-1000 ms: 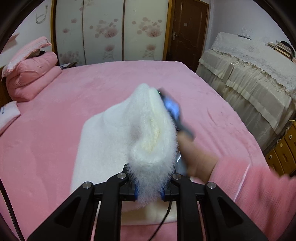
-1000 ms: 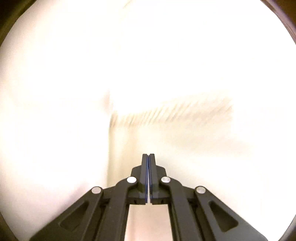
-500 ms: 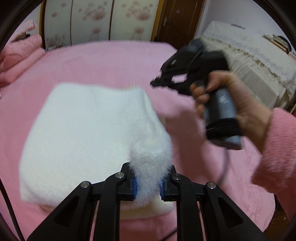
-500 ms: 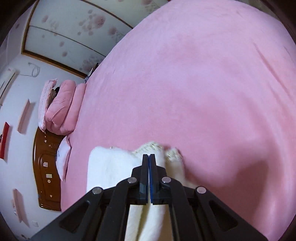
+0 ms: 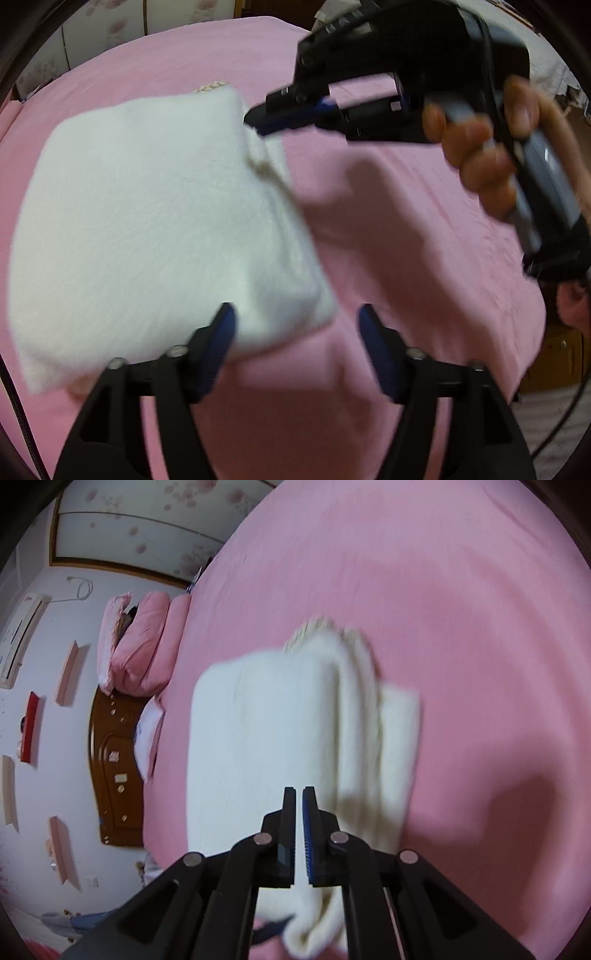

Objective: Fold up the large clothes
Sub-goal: 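Lift and fold the bundle over with the left tool while the right tool holds it, then press and square the folded white bundle flat with both tools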

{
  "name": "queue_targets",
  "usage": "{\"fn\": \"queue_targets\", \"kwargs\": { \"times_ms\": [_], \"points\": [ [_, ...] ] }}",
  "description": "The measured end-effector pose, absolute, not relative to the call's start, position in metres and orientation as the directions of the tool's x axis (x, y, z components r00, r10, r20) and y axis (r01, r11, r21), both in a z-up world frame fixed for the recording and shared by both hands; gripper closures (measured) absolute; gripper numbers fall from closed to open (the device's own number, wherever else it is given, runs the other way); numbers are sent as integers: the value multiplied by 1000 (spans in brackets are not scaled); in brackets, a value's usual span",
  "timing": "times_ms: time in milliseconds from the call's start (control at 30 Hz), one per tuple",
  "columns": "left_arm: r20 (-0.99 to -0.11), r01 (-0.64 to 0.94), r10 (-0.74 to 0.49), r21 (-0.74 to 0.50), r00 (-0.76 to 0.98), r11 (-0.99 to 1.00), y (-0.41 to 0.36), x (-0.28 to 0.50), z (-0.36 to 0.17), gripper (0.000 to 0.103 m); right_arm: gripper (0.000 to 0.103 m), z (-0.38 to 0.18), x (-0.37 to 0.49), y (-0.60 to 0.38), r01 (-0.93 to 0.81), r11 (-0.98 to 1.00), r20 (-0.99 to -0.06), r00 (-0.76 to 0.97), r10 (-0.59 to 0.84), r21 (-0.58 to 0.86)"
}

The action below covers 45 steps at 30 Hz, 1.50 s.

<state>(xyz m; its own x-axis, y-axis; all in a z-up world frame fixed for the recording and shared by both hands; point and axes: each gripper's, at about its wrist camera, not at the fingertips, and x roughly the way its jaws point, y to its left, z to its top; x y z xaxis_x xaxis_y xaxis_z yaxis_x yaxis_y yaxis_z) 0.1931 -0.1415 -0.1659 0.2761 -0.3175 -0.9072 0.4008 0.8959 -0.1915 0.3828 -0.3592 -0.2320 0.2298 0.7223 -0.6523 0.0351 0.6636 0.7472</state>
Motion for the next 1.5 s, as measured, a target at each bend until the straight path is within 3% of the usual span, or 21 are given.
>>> {"fn": "queue_targets", "kwargs": {
  "times_ms": [33,100,133,267,400,433,467,500,700,867,1033,1100,1133,1233,1300,1400,1467,1500],
  "points": [
    [-911,390,-300,-177,283,904,-136,189,-161,19,88,-231,373,-355,34,653,-643,220,734,757],
    [-911,370,-286,-167,296,914,-117,180,-147,19,68,-232,357,-345,28,651,-643,192,741,758],
    [-917,356,-266,-152,298,922,-105,177,-142,17,67,-233,349,-343,21,665,-658,174,733,746],
    [-929,252,-176,-95,325,963,-59,178,-129,14,66,-238,330,-322,15,725,-720,132,681,689],
    [-923,113,-210,-183,322,977,-20,199,-133,14,68,-250,319,-301,23,754,-750,121,650,656],
    [-926,84,-217,-200,309,976,-13,204,-136,14,74,-252,316,-295,13,777,-773,114,624,629],
    [-929,59,-224,-216,294,974,-7,211,-139,14,93,-253,315,-286,-1,804,-800,106,591,594],
    [-932,37,-226,-225,282,974,-2,218,-139,14,95,-253,314,-283,-12,822,-817,102,568,570],
    [-938,-21,-262,-274,228,962,8,231,-138,14,97,-204,285,-285,-26,863,-826,274,492,505],
    [-964,43,-162,-157,211,987,7,244,-144,15,97,-205,263,-288,35,909,-870,308,385,415],
    [-971,55,-179,-172,157,984,16,252,-146,20,93,-228,257,-297,179,907,-895,318,314,382],
    [-969,39,-190,-186,159,982,21,255,-144,21,85,-213,256,-291,200,932,-916,331,227,303],
    [-968,29,-194,-192,160,981,22,256,-142,23,85,-203,253,-287,193,949,-921,350,169,248],
    [-969,10,-190,-190,156,982,22,263,-140,41,82,-169,239,-271,175,981,-888,459,-11,78],
    [-966,5,-213,-215,149,977,17,265,-144,61,82,-155,236,-263,170,984,-862,505,-36,58],
    [-966,25,-208,-207,156,978,8,269,-150,77,87,-164,245,-254,67,958,-851,480,213,278],
    [-974,44,-164,-159,158,986,5,272,-155,79,103,-187,254,-245,59,914,-844,411,344,401],
    [-976,46,-156,-150,155,988,2,273,-158,79,103,-200,256,-242,71,896,-843,378,382,438]
  ]
}}
